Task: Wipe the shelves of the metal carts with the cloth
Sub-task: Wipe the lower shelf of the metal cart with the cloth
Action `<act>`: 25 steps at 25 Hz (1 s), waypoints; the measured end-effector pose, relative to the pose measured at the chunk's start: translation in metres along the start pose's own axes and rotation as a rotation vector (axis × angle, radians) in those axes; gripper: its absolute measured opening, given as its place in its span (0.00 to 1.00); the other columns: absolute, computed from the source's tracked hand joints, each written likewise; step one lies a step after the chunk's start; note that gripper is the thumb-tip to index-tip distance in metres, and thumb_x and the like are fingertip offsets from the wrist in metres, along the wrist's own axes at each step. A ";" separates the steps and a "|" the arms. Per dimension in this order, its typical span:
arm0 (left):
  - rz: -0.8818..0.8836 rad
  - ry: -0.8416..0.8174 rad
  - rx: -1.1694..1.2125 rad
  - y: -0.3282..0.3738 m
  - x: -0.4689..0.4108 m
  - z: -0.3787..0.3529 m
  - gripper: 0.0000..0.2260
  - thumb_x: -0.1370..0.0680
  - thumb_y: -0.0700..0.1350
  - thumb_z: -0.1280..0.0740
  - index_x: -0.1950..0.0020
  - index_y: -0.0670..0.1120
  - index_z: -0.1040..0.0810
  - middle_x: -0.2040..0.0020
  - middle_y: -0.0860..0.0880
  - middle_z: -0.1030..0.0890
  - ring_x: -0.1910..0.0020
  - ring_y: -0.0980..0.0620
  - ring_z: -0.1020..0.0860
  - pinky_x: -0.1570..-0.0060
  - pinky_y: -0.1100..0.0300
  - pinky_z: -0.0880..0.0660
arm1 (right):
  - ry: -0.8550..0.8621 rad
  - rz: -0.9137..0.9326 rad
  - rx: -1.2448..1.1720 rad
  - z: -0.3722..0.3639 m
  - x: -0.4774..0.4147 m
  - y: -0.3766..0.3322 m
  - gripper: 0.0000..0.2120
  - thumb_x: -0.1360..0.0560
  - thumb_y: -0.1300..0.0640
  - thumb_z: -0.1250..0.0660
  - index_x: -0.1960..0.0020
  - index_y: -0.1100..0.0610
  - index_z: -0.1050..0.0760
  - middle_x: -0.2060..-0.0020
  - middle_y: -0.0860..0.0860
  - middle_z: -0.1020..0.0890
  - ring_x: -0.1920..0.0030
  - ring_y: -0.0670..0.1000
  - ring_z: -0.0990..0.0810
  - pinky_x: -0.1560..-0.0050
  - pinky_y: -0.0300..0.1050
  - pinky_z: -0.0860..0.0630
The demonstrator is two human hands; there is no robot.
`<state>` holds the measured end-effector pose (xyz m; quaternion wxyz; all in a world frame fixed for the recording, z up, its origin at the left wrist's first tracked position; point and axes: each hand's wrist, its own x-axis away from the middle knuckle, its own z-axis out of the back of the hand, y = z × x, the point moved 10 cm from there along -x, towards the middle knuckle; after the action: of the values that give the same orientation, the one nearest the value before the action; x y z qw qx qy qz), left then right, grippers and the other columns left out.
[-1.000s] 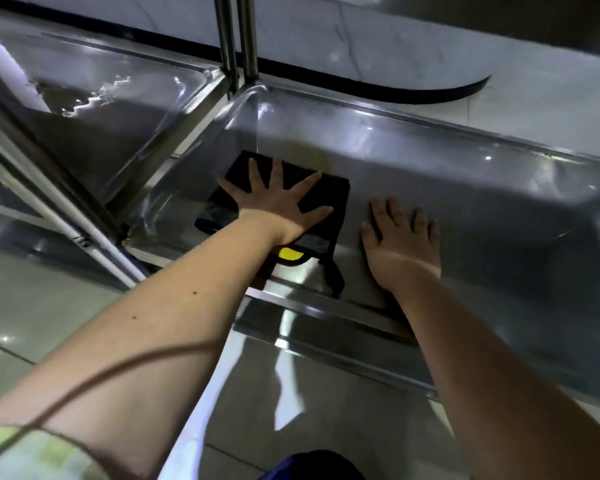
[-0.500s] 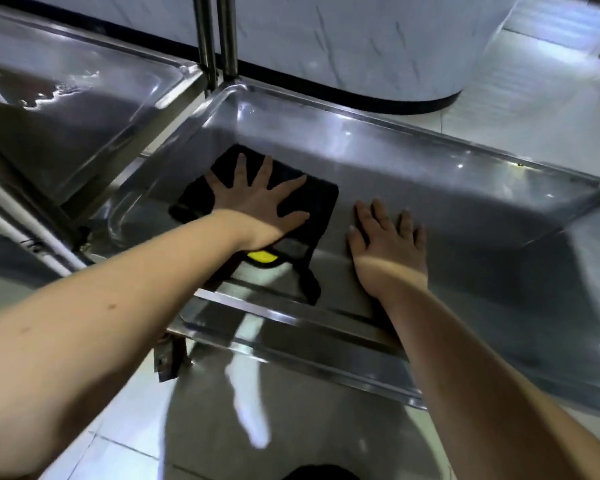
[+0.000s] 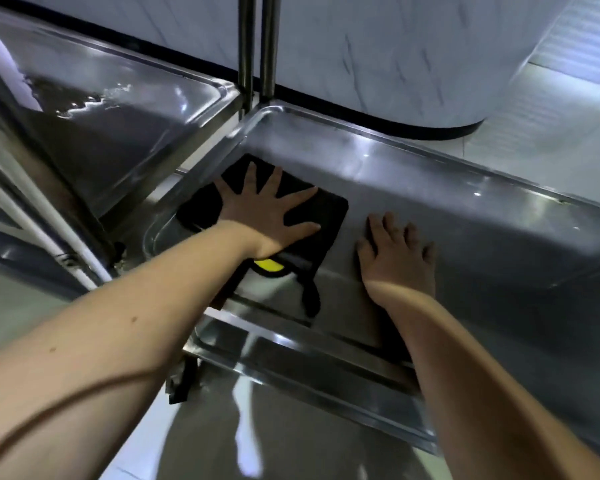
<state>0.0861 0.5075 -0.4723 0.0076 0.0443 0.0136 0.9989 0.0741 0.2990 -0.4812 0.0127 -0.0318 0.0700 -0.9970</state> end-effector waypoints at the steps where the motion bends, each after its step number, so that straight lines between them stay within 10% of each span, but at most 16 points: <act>1: -0.007 0.010 0.001 -0.003 -0.026 0.004 0.30 0.27 0.76 0.56 0.26 0.73 0.58 0.20 0.50 0.59 0.23 0.37 0.60 0.34 0.24 0.58 | -0.005 0.005 0.013 -0.002 0.001 0.002 0.26 0.18 0.40 0.56 0.21 0.42 0.54 0.21 0.45 0.53 0.22 0.56 0.57 0.25 0.63 0.59; 9: 0.073 -0.002 -0.006 0.000 -0.106 0.015 0.33 0.28 0.77 0.57 0.24 0.69 0.55 0.19 0.47 0.57 0.23 0.35 0.59 0.35 0.23 0.57 | 0.011 0.029 0.007 -0.003 0.002 0.001 0.28 0.21 0.34 0.55 0.23 0.36 0.55 0.22 0.40 0.54 0.22 0.56 0.59 0.26 0.64 0.62; 25: 0.168 -0.122 -0.010 -0.046 0.088 -0.006 0.32 0.30 0.77 0.60 0.27 0.73 0.63 0.21 0.47 0.64 0.23 0.37 0.64 0.36 0.24 0.64 | -0.031 0.023 0.017 -0.003 0.002 -0.001 0.28 0.20 0.35 0.55 0.22 0.39 0.55 0.21 0.43 0.55 0.22 0.59 0.58 0.26 0.65 0.60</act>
<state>-0.0015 0.5548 -0.4722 -0.0750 0.1058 0.0043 0.9915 0.0717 0.3003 -0.4839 0.0256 -0.0464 0.0618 -0.9967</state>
